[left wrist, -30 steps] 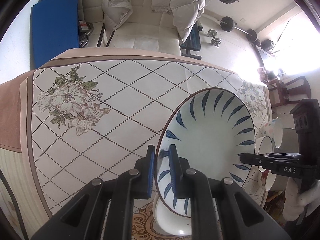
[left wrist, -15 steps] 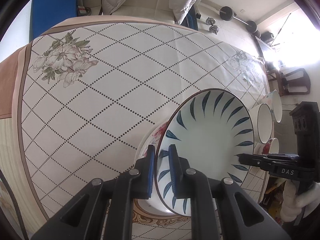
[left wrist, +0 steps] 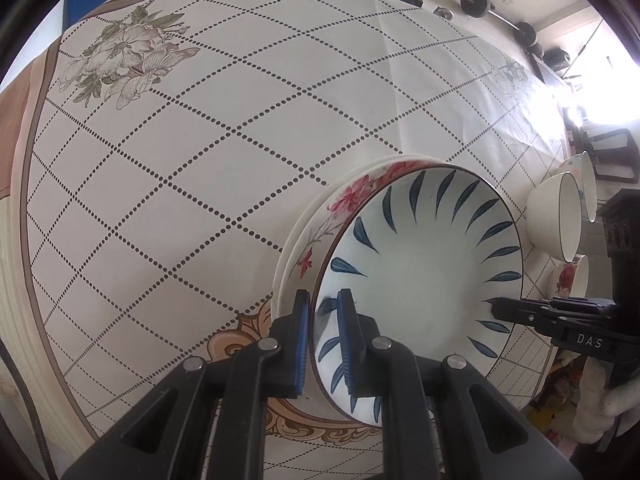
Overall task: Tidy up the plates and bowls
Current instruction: 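Lower the blue-striped plate onto the pink-rose plate stack with both tools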
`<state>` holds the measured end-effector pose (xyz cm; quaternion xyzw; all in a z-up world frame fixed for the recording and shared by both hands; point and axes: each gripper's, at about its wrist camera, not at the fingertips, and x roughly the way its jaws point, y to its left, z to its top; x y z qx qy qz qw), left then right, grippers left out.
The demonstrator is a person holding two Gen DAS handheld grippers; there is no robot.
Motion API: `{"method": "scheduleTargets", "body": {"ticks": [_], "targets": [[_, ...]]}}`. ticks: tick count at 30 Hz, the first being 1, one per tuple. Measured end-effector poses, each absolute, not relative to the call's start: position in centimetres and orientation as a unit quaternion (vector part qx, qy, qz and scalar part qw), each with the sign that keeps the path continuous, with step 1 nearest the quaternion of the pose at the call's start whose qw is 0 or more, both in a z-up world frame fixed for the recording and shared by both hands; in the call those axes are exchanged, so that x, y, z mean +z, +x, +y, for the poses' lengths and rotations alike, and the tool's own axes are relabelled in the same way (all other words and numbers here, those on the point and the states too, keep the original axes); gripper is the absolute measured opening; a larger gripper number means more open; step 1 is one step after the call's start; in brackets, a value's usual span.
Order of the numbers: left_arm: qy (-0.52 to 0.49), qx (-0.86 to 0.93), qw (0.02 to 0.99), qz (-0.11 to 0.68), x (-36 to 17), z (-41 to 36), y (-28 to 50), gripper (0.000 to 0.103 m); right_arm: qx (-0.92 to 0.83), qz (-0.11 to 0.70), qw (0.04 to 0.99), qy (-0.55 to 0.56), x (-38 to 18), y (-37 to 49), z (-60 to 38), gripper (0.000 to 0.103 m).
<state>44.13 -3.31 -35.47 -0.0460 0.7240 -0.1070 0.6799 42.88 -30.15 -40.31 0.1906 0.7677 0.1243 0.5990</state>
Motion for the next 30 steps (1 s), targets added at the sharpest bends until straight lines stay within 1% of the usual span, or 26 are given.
{"method": "scheduleTargets", "body": {"ticks": [25,30], "targets": [[-0.023,-0.089,0.645,0.759,-37.9,-4.7,44.1,0.011,0.112,0.792,0.577,0.163,-42.2,44.4,-27.9,0.01],[-0.029,-0.081,0.635,0.768,-38.1,-4.8,44.4,0.011,0.103,0.798,0.569,0.167,-42.4,44.8,-27.8,0.012]]}}
